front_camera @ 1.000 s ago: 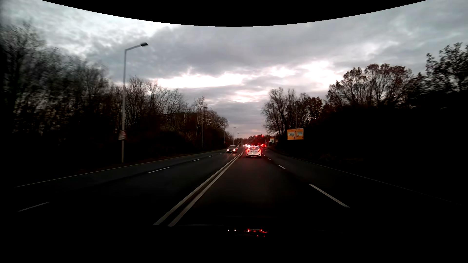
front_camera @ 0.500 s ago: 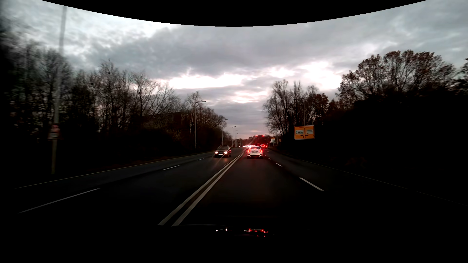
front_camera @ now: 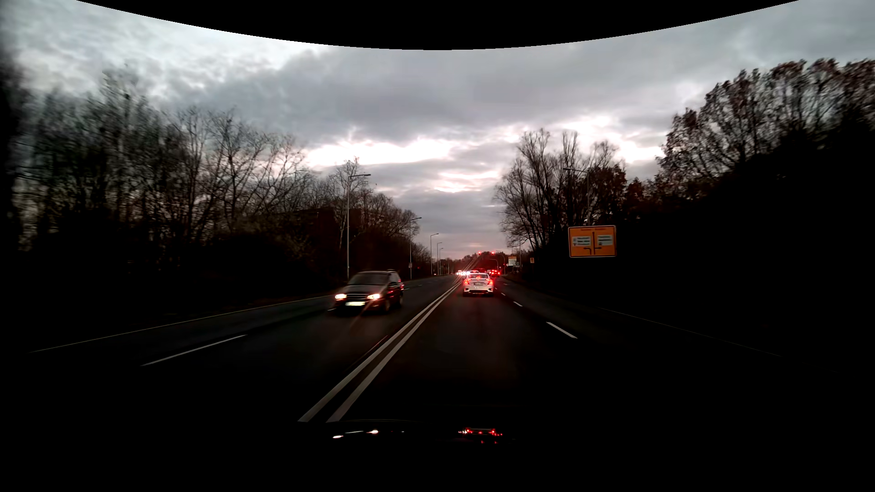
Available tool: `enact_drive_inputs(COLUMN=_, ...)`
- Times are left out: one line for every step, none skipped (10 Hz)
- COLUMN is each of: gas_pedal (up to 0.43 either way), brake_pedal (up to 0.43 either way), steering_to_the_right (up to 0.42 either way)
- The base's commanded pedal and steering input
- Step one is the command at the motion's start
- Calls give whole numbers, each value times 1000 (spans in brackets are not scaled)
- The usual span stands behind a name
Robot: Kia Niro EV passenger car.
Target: Follow the waypoints while adhering to traffic rules and regulations
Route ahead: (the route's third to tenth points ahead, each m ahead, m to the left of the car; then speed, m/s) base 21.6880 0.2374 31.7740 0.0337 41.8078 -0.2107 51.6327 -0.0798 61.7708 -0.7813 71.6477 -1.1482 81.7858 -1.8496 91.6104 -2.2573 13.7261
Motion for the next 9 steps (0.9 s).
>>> enact_drive_inputs(gas_pedal=0, brake_pedal=61, steering_to_the_right=4)
enact_drive_inputs(gas_pedal=0, brake_pedal=61, steering_to_the_right=5)
enact_drive_inputs(gas_pedal=0, brake_pedal=61, steering_to_the_right=5)
enact_drive_inputs(gas_pedal=0, brake_pedal=61, steering_to_the_right=5)
enact_drive_inputs(gas_pedal=0, brake_pedal=61, steering_to_the_right=6)
enact_drive_inputs(gas_pedal=0, brake_pedal=67, steering_to_the_right=6)
enact_drive_inputs(gas_pedal=0, brake_pedal=73, steering_to_the_right=6)
enact_drive_inputs(gas_pedal=0, brake_pedal=91, steering_to_the_right=6)
enact_drive_inputs(gas_pedal=0, brake_pedal=98, steering_to_the_right=6)
